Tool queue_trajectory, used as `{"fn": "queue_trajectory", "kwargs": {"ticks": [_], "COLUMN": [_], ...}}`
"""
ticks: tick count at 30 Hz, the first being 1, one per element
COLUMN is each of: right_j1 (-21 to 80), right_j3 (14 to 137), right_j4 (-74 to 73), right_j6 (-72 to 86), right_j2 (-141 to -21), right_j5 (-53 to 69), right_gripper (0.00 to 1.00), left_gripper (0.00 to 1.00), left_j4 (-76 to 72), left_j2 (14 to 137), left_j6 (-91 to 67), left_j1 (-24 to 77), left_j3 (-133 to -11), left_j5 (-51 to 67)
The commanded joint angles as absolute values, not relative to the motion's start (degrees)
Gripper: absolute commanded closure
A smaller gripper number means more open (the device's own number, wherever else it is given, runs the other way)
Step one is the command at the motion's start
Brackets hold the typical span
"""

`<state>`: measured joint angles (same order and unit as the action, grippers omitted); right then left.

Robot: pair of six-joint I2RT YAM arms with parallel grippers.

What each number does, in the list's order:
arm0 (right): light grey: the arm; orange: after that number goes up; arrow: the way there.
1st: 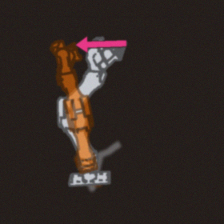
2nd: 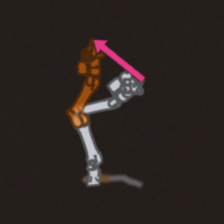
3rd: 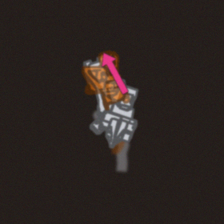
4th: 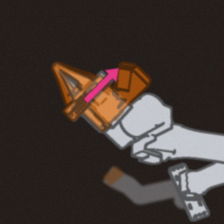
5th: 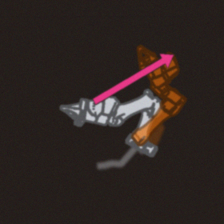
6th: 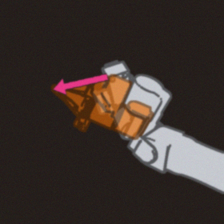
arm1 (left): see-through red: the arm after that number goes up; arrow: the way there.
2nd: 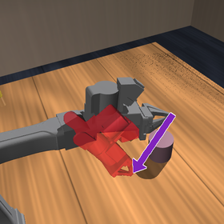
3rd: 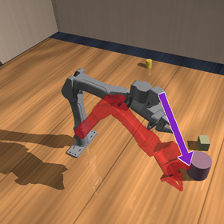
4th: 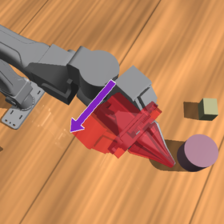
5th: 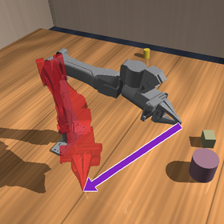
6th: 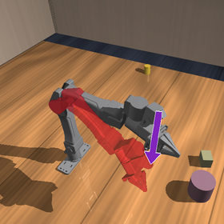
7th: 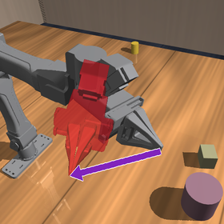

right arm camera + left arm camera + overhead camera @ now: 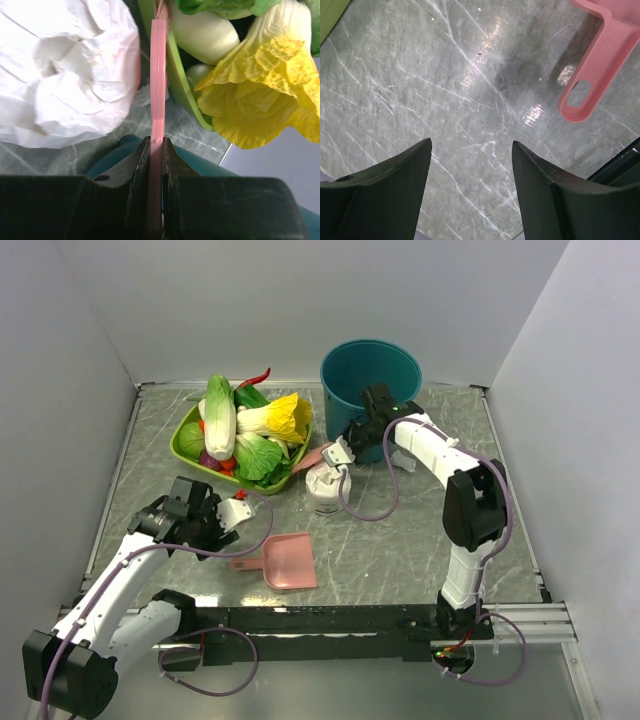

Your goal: Sweep away the paper scraps from the table

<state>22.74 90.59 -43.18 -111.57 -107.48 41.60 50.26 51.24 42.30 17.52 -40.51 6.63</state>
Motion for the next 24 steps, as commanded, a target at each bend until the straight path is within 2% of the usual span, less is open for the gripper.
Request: {"fn": "queue_trajectory", "kwargs": {"ticks": [1, 6, 13, 24], "right_j1": [23.03, 23.03, 22.41, 21.01], "right_j3": [97.98, 103.27, 97.04, 95.71], "right_j4": [-46.75, -54.31, -55.62, -60.03], "right_j6": [-116.46, -115.32, -118.47, -113.91], "right_j2": [-111.17, -114.17, -110.57, -105.83], "right_j5": [43.95, 42.19, 40.78, 38.15], "right_gripper": [1.00, 1.00, 1.00, 1.00], "left_gripper": [0.30, 0.30, 0.30, 0.30], "left_j4": [49.39, 49.40, 49.48, 48.43], "left_j2": [50.54, 50.19, 49.66, 48.43], "left_j6": [41.57, 41.57, 41.75, 42.19], "left_j1": [16.70, 16.35, 15.82, 15.82], "left_j3": [-42.19, -42.28, -42.19, -41.31], "left_j5": [7.12, 7.29, 7.47, 8.88]}}
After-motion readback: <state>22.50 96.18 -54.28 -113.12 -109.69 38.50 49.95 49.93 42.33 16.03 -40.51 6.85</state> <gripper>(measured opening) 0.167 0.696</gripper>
